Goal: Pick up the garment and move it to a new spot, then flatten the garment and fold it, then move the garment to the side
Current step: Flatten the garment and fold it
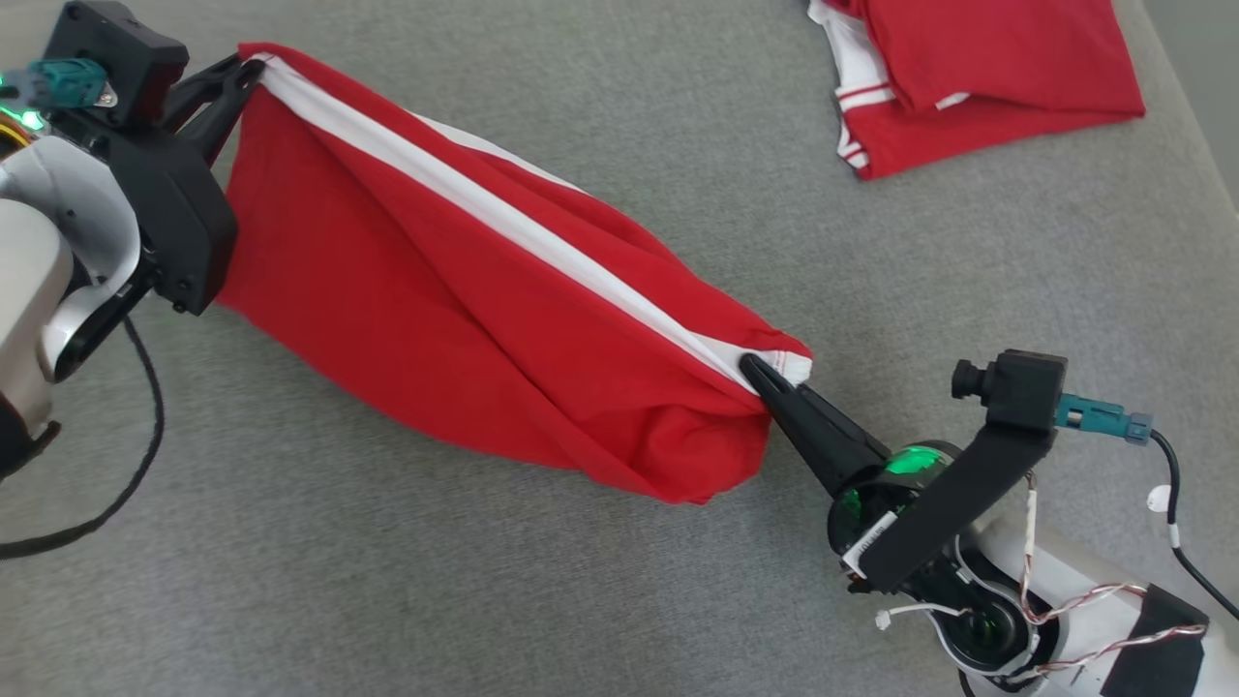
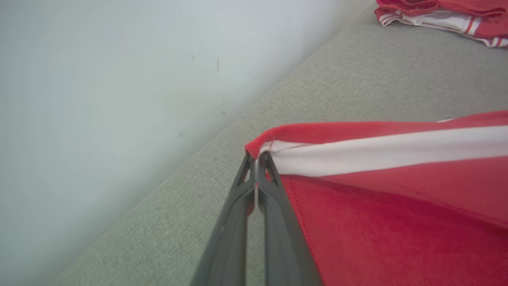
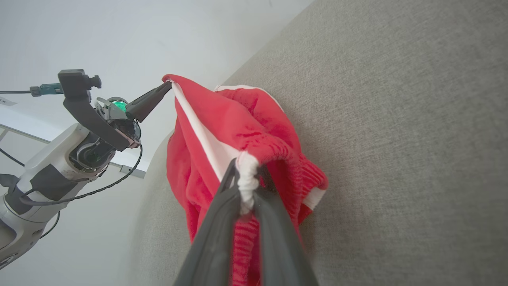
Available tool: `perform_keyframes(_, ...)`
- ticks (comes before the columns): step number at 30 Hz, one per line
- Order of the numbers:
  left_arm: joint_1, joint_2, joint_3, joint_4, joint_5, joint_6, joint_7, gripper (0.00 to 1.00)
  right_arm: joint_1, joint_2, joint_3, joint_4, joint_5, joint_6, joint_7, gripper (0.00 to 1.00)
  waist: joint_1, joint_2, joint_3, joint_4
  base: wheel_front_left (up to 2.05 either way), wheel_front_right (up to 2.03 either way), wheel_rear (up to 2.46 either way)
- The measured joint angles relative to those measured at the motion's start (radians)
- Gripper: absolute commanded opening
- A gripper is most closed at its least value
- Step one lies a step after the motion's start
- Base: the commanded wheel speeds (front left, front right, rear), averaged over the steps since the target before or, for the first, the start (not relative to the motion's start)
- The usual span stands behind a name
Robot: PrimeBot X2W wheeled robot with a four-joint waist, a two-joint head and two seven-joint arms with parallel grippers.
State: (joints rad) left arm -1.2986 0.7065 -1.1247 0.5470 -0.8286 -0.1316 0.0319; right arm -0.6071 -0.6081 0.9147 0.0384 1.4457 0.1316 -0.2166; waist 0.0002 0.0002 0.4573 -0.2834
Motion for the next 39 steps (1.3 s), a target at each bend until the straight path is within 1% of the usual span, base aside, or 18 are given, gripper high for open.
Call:
perform_keyframes(4,-0.033,-0.002,-0.065,0.06,-0.024,0.0,-0.015,0.0,-0.014,0.019,0.006,0.006,-0.005,0.0,-0.008,0.0,-0.0001,0.0,0.022,-0.021,0.0,0.0,0.0)
perform_keyframes(11,-0.058,-0.017,-0.12,0.125,-0.056,0.0,-0.076,0.0,-0.033,0.029,0.017,0.012,-0.022,0.0,-0.019,0.0,-0.0001,0.0,0.049,-0.038,0.0,0.0,0.0)
perform_keyframes(12,-0.059,-0.019,-0.126,0.13,-0.062,0.0,-0.081,0.0,-0.035,0.029,0.019,0.014,-0.023,0.0,-0.021,0.04,0.0,0.0,0.05,-0.038,0.0,0.0,0.0)
perform_keyframes(13,-0.059,-0.022,-0.129,0.137,-0.067,0.0,-0.09,0.28,-0.038,0.029,0.019,0.017,-0.024,0.0,-0.021,0.56,-0.0001,0.0,0.05,-0.037,0.0,0.0,0.0)
perform_keyframes(14,-0.059,-0.025,-0.133,0.142,-0.071,0.0,-0.098,0.55,-0.041,0.029,0.018,0.018,-0.024,0.0,-0.022,0.99,-0.0001,0.0,0.048,-0.036,0.0,0.0,0.0)
perform_keyframes(15,-0.059,-0.029,-0.136,0.146,-0.075,0.0,-0.107,1.0,-0.044,0.029,0.018,0.021,-0.024,0.0,-0.023,1.0,-0.0001,0.0,0.046,-0.035,0.0,0.0,0.0)
perform_keyframes(20,-0.045,-0.042,-0.144,0.163,-0.103,0.0,-0.153,1.0,-0.044,0.021,0.015,0.022,-0.024,0.0,-0.03,1.0,-0.0003,-0.0001,0.02,-0.032,0.0,0.0,0.0)
perform_keyframes(25,-0.006,-0.048,-0.149,0.174,-0.146,0.0,-0.211,1.0,-0.018,-0.007,0.006,0.023,-0.026,0.0,-0.033,1.0,-0.0003,-0.0001,-0.022,-0.029,0.0,0.0,0.0)
perform_keyframes(28,0.016,-0.049,-0.148,0.183,-0.166,0.0,-0.247,1.0,0.0,-0.025,-0.009,0.027,-0.044,0.0,-0.039,1.0,-0.0003,-0.0002,-0.052,-0.026,0.0,0.0,0.0)
perform_keyframes(31,0.037,-0.047,-0.139,0.193,-0.173,0.0,-0.274,1.0,0.022,-0.027,-0.036,0.035,-0.061,0.0,-0.041,1.0,-0.0003,-0.0001,-0.082,-0.021,0.0,0.0,0.0)
perform_keyframes(34,0.061,-0.044,-0.11,0.207,-0.173,0.007,-0.287,1.0,0.044,-0.017,-0.088,0.049,-0.092,0.0,-0.044,1.0,-0.0003,-0.0002,-0.111,-0.017,0.0,0.0,0.0)
perform_keyframes(37,0.09,-0.043,-0.044,0.187,-0.158,0.041,-0.291,1.0,0.077,0.025,-0.196,0.071,-0.155,0.0,-0.045,1.0,-0.0004,-0.0002,-0.138,-0.013,0.0,0.0,0.0)
perform_keyframes(39,0.109,-0.037,0.025,0.143,-0.113,0.075,-0.293,1.0,0.106,0.058,-0.27,0.091,-0.23,0.0,-0.047,1.0,-0.0004,-0.0002,-0.154,-0.01,0.0,0.0,0.0)
